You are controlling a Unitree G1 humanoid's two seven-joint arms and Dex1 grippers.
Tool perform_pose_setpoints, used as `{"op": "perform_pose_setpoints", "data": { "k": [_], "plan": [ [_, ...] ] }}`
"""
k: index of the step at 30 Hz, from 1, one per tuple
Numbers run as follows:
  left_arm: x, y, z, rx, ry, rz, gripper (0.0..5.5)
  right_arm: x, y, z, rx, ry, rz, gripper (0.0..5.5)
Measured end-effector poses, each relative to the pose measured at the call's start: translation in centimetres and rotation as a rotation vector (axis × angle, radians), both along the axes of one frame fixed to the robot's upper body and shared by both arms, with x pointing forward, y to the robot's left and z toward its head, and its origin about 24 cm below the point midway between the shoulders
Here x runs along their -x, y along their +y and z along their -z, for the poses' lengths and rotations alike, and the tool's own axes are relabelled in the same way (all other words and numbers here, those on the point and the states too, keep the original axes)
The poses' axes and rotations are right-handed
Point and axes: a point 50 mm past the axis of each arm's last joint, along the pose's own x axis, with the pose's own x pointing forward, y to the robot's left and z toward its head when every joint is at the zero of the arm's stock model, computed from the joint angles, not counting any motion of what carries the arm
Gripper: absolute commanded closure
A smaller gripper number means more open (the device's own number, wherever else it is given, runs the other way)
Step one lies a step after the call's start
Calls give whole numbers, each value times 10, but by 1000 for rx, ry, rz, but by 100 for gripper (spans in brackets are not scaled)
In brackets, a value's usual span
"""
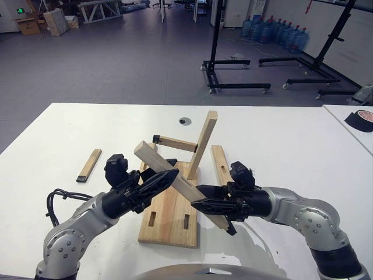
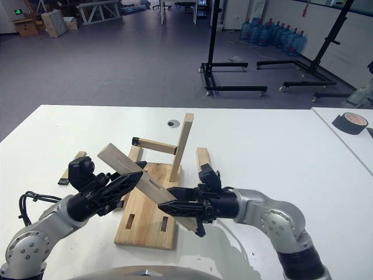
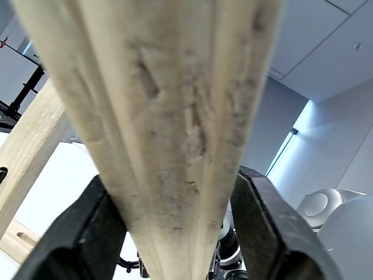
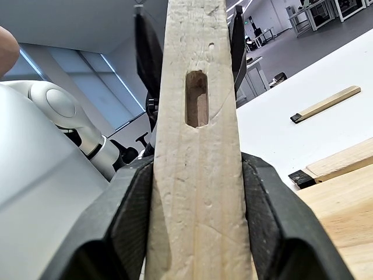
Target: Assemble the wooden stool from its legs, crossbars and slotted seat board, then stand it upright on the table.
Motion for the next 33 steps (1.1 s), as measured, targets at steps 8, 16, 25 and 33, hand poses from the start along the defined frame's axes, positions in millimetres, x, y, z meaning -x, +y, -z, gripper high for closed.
{"op": "perform_pose_setpoints", "data": {
  "k": [8,16,25,33],
  "plan": [
    [-2,2,2,-11,-23,-19,348,-4,1,3,12,-19,35,256],
    [-14,18,-8,-73,-123,-159,348,-10,-7,7,105,12,103,168],
    [-13,74,-37,-324,-247,-285,348,-19,4,33,478,-329,193,168],
    [-27,73,-39,-497,-287,-327,348,-20,18,57,632,-539,75,168]
  ]
}}
